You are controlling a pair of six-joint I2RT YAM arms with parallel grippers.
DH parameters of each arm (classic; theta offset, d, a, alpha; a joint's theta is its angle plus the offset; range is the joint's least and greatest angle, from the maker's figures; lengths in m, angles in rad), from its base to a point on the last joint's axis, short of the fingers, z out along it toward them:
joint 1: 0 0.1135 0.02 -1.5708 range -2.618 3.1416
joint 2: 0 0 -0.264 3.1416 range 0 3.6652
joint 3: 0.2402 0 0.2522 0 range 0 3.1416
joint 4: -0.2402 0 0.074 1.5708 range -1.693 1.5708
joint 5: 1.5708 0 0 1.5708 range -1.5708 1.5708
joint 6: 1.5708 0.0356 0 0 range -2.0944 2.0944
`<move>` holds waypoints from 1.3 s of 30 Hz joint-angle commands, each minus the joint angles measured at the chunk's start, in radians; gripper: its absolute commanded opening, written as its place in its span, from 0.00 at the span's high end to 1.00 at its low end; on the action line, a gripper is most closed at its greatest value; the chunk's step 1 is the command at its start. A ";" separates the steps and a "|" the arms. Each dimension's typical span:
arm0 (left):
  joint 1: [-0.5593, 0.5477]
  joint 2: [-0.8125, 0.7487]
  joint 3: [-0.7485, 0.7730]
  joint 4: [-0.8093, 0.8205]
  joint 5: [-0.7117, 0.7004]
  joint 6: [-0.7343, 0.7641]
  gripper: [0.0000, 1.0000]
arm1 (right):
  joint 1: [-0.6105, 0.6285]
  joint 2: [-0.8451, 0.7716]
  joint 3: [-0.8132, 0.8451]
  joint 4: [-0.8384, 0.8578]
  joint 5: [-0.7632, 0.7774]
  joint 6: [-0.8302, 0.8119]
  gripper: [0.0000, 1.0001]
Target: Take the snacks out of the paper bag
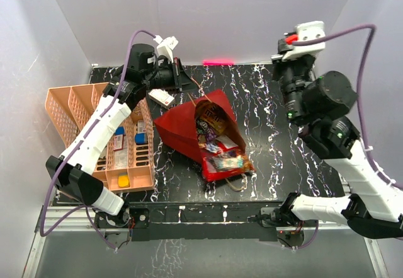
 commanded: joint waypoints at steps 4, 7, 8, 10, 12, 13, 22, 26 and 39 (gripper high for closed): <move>0.029 -0.044 0.024 0.040 -0.080 0.054 1.00 | -0.003 -0.012 -0.185 -0.149 -0.131 0.163 0.92; 0.028 -0.017 0.060 0.010 -0.093 0.077 1.00 | -0.003 -0.079 -0.290 -0.185 -0.481 0.281 0.80; 0.028 -0.013 0.063 0.006 -0.090 0.081 1.00 | -0.003 -0.103 -0.349 -0.185 -0.629 0.285 0.73; 0.028 -0.018 0.050 0.018 -0.086 0.078 1.00 | -0.003 -0.149 -0.441 -0.176 -0.911 0.236 0.56; 0.030 -0.029 0.029 0.037 -0.078 0.069 1.00 | -0.001 -0.185 -0.548 -0.137 -1.101 0.194 0.42; 0.029 -0.036 0.021 0.044 -0.075 0.065 1.00 | 0.003 -0.196 -0.604 -0.112 -1.171 0.170 0.39; 0.028 -0.047 0.002 0.053 -0.056 0.051 1.00 | 0.243 -0.075 -0.851 0.005 -0.929 0.006 0.02; 0.029 -0.047 -0.002 0.053 -0.048 0.048 1.00 | 0.311 0.002 -0.919 0.090 -0.699 -0.073 0.01; 0.028 -0.063 -0.046 0.067 -0.030 0.028 1.00 | 0.315 0.195 -1.042 0.289 -0.554 -0.155 0.01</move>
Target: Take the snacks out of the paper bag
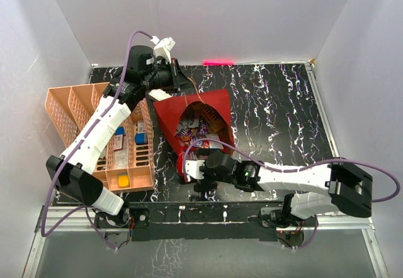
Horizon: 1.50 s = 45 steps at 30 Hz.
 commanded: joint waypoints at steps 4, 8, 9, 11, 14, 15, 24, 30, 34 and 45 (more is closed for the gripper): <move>0.005 -0.062 -0.020 0.032 0.022 -0.017 1.00 | 0.005 0.096 -0.048 0.218 0.138 -0.056 0.07; 0.005 -0.068 -0.022 0.025 0.024 -0.018 1.00 | 0.004 0.101 -0.076 0.296 0.168 -0.049 0.30; 0.005 -0.069 -0.023 0.023 0.024 -0.017 1.00 | 0.004 0.089 -0.083 0.311 0.169 -0.043 0.38; 0.005 -0.072 -0.027 0.023 0.023 -0.017 1.00 | 0.004 0.064 -0.093 0.340 0.174 -0.030 0.53; 0.004 -0.075 -0.038 0.027 0.023 -0.018 1.00 | 0.004 0.041 -0.090 0.335 0.162 -0.010 0.69; 0.005 -0.075 -0.041 0.028 0.024 -0.018 1.00 | 0.005 0.035 -0.085 0.324 0.155 -0.004 0.73; 0.005 -0.077 -0.053 0.019 0.017 -0.006 1.00 | 0.004 -0.109 -0.043 0.209 0.130 0.039 0.92; 0.005 -0.081 -0.057 0.011 0.005 0.004 1.00 | 0.004 -0.253 0.006 0.165 0.110 0.105 0.92; 0.005 -0.080 -0.063 0.013 0.005 0.005 1.00 | 0.004 -0.322 0.097 0.082 0.077 0.155 0.92; 0.005 -0.087 -0.081 0.014 0.008 0.013 1.00 | 0.004 -0.396 0.313 -0.051 0.167 0.207 0.92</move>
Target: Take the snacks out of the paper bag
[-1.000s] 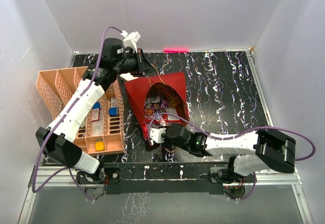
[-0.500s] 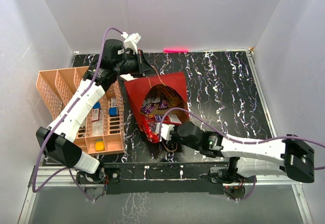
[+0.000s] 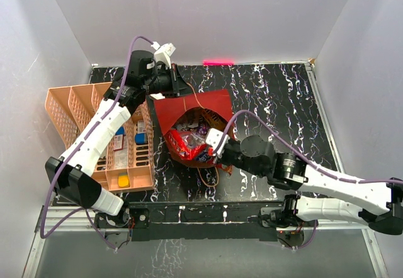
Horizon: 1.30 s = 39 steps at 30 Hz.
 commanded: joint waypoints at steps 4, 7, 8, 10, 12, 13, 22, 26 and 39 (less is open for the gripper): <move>0.006 -0.064 -0.011 0.007 -0.011 0.025 1.00 | 0.005 -0.067 0.165 0.115 0.108 0.042 0.92; 0.005 -0.064 -0.011 0.002 -0.029 0.028 1.00 | 0.005 -0.059 0.219 0.076 0.108 0.067 0.92; 0.005 -0.064 -0.012 0.001 -0.035 0.028 1.00 | 0.005 -0.057 0.236 0.065 0.104 0.071 0.92; 0.005 -0.064 -0.014 0.000 -0.043 0.028 1.00 | 0.005 -0.055 0.271 0.044 0.093 0.079 0.92; 0.005 -0.065 -0.018 0.002 -0.043 0.028 1.00 | 0.005 -0.058 0.299 0.036 0.101 0.085 0.92; 0.005 -0.065 -0.021 0.004 -0.044 0.028 1.00 | 0.005 -0.059 0.314 0.031 0.110 0.087 0.92; 0.005 -0.072 -0.026 -0.010 -0.086 0.039 1.00 | 0.005 -0.016 0.488 -0.117 0.333 0.013 0.92; 0.005 -0.076 -0.027 -0.022 -0.137 0.042 1.00 | 0.005 -0.048 0.507 -0.108 0.405 -0.010 0.92; 0.005 -0.071 -0.028 -0.012 -0.066 0.030 1.00 | -0.156 0.071 0.494 0.059 0.813 -0.202 0.92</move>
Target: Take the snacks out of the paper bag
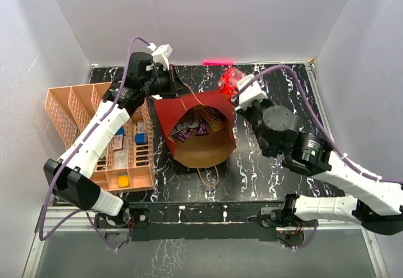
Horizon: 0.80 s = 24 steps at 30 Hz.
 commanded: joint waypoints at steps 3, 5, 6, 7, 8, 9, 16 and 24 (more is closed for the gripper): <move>0.005 -0.061 -0.014 0.019 0.065 0.001 1.00 | -0.462 0.052 -0.007 0.203 -0.119 0.010 0.92; 0.006 -0.072 -0.020 0.024 0.079 0.002 1.00 | -0.626 0.094 -0.030 0.182 -0.232 0.079 0.92; 0.005 -0.078 -0.024 0.027 0.084 0.003 1.00 | -0.691 0.116 -0.042 0.182 -0.268 0.100 0.92; 0.005 -0.082 -0.030 0.031 0.095 0.003 1.00 | -0.751 0.143 -0.054 0.184 -0.295 0.116 0.92; 0.005 -0.082 -0.035 0.035 0.102 0.004 1.00 | -0.811 0.171 -0.063 0.189 -0.315 0.131 0.92; 0.005 -0.082 -0.040 0.042 0.116 0.004 1.00 | -0.866 0.194 -0.071 0.198 -0.344 0.152 0.92; 0.004 -0.113 -0.070 0.108 0.228 -0.025 1.00 | -1.131 0.383 -0.126 0.324 -0.408 0.137 0.92; 0.002 -0.132 -0.107 0.172 0.335 -0.049 1.00 | -1.213 0.592 -0.084 0.415 -0.323 0.074 0.92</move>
